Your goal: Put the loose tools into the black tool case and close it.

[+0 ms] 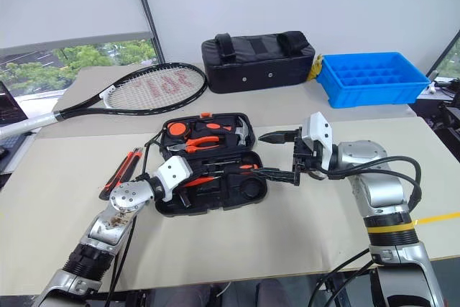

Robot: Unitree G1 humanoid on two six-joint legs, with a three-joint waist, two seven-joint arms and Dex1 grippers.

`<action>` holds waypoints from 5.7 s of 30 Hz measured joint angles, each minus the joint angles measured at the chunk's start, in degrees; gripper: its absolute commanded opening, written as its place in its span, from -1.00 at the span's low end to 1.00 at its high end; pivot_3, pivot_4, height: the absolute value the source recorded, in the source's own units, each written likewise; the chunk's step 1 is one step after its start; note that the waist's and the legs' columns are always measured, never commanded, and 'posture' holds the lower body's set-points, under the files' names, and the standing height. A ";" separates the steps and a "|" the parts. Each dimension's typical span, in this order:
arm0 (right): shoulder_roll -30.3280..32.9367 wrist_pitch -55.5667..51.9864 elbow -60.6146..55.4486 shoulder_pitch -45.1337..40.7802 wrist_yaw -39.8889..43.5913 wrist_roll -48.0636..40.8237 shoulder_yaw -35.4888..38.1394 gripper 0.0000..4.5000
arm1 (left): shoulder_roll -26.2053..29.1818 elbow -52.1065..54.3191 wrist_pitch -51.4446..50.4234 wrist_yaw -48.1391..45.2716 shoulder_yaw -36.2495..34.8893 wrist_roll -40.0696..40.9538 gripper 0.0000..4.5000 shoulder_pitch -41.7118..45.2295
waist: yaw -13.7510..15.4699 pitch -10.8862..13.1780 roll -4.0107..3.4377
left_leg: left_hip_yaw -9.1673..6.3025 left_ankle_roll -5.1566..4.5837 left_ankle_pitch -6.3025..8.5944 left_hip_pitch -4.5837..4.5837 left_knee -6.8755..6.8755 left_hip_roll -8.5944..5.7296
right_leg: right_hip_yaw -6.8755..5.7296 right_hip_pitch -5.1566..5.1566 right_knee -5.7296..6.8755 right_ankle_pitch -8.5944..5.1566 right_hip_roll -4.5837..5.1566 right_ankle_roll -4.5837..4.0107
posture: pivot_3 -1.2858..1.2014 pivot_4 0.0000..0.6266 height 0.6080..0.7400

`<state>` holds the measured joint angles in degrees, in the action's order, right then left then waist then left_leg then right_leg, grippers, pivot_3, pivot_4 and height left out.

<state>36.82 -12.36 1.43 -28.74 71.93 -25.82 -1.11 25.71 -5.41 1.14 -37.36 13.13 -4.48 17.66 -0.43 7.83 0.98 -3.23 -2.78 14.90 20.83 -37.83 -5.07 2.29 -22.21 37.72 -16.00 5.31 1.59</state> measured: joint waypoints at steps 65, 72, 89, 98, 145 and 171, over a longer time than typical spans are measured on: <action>-3.30 0.98 3.12 -4.19 1.41 0.95 -1.79 1.00 | 1.82 13.19 -20.74 -5.30 -2.90 17.52 -0.98 -4.52 | 0.51 -0.10 -0.10 | -0.07 -0.08 0.20 0.72 0.10 0.01 | 0.05 -0.75 -0.50 0.06 -0.01 0.03 | 0.03 -0.52 1.00; -3.30 0.98 2.62 -3.79 0.92 0.94 -1.80 1.00 | 1.78 9.72 -18.29 -5.99 -1.68 15.30 -0.98 -2.90 | 0.61 -0.14 -0.17 | -0.07 -0.16 0.26 0.08 0.10 0.02 | 0.04 -0.01 -0.61 0.06 0.01 0.04 | 0.03 -0.52 1.00; -3.21 0.97 2.41 -3.59 0.64 0.90 -1.74 1.00 | -2.42 4.24 -15.88 -7.74 -6.45 18.42 -0.98 -2.78 | 0.76 -0.40 -0.52 | -0.05 -0.16 0.26 -0.22 0.10 0.02 | 0.09 0.06 -0.61 0.07 0.02 0.08 | 0.03 -0.52 1.00; -5.19 0.45 2.85 -5.52 0.87 -0.27 -1.77 1.00 | -3.34 15.46 -23.86 0.15 -20.35 29.44 -0.50 -6.23 | -0.19 -0.28 -0.32 | -0.06 0.28 0.00 1.13 0.06 0.02 | 0.07 -1.13 -0.51 0.12 -0.01 0.07 | 0.03 -0.52 1.00; -2.59 2.23 8.03 -6.81 5.00 1.30 -1.13 1.00 | 17.21 27.01 -30.92 -16.59 -9.88 30.86 -0.23 -4.16 | -0.51 -0.14 -0.13 | -0.10 0.27 0.19 1.14 0.21 -0.01 | 0.08 -1.19 -0.64 0.19 -0.03 0.12 | 0.03 -0.52 1.00; 0.99 4.92 2.80 1.84 7.78 0.23 0.50 1.00 | 20.66 17.16 -23.50 -30.27 0.82 19.03 0.28 1.77 | -0.27 -0.12 -0.14 | -0.08 -0.12 0.40 1.00 0.05 0.00 | 0.02 -1.05 -0.58 0.20 -0.05 0.11 | 0.03 -0.52 1.00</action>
<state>37.81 -7.44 4.22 -26.91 79.71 -25.58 -0.62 46.38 11.75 -22.36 -67.63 13.95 14.55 19.43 -0.71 7.71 0.84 -3.31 -2.90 15.30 21.83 -37.78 -5.06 2.31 -23.26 37.15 -15.81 5.26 1.71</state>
